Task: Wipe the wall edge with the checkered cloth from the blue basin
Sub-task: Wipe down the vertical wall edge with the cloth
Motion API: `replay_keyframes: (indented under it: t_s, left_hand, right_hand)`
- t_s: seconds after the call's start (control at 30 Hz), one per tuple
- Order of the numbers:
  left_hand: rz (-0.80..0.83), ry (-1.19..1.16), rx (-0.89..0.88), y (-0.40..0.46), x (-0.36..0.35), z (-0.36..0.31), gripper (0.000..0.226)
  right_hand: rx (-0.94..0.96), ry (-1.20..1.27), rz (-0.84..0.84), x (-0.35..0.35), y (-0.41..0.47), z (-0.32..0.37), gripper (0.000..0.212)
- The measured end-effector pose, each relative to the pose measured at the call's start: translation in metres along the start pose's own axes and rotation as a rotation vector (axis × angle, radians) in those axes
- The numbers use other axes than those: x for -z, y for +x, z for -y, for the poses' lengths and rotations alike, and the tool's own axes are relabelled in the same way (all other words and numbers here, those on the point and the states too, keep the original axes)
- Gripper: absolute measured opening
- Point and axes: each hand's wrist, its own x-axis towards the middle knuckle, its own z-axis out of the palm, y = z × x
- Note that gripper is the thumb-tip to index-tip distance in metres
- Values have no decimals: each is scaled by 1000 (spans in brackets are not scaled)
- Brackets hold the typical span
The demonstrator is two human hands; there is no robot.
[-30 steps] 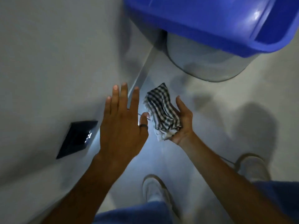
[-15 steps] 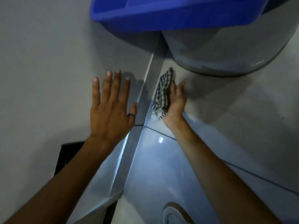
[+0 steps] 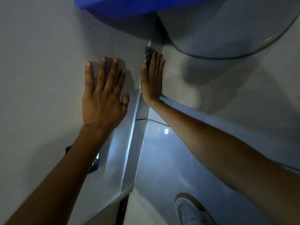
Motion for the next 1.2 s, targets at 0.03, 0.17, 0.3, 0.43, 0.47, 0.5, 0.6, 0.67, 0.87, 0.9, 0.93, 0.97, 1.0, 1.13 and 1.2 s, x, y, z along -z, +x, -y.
replay_keyframes:
  t_s: [0.03,0.17,0.3,0.43,0.47,0.5,0.6,0.67,0.87,0.9,0.93,0.97,1.0,1.13,1.2]
  left_hand:
    - [-11,5,-5,0,-2,0,73]
    - [-32,49,-32,3,-11,-1,72]
    - [-41,87,-44,8,-16,-1,73]
    - [-29,60,-38,9,-15,-1,72]
    - [-24,48,-40,9,-15,-2,71]
    - [-20,40,-42,10,-15,-4,71]
    - [-45,31,-19,14,-15,-6,71]
    - [-55,28,-4,16,-14,-6,71]
    - [-61,60,-32,16,-15,-6,70]
    - [-78,60,-33,17,-16,-6,70]
    - [-93,61,-28,17,-17,-6,70]
    - [-105,69,-20,16,-18,-6,70]
    - [-112,78,-13,15,-19,-7,70]
    - [-102,7,-19,14,-16,-8,70]
    - [-97,8,-19,15,-17,-7,70]
  right_hand:
    - [-1,-14,-2,-1,-1,-2,70]
    - [21,-98,14,-10,-38,-22,75]
    - [24,-195,156,-21,-139,-58,79]
    - [179,-289,237,-14,-162,-86,81]
    - [214,-313,218,-13,-150,-85,82]
    - [232,-329,201,-12,-134,-82,83]
    - [196,-297,151,-11,-79,-60,83]
    - [199,-235,89,-6,-37,-46,80]
    - [156,-178,7,12,64,-9,80]
    - [155,-166,-10,13,71,-8,78]
    - [161,-152,-29,12,74,-9,76]
    - [163,-136,-33,11,73,-11,76]
    - [156,-128,-21,9,68,-12,77]
    - [150,-172,6,-4,-5,-33,76]
    - [164,-190,16,-16,-74,-53,74]
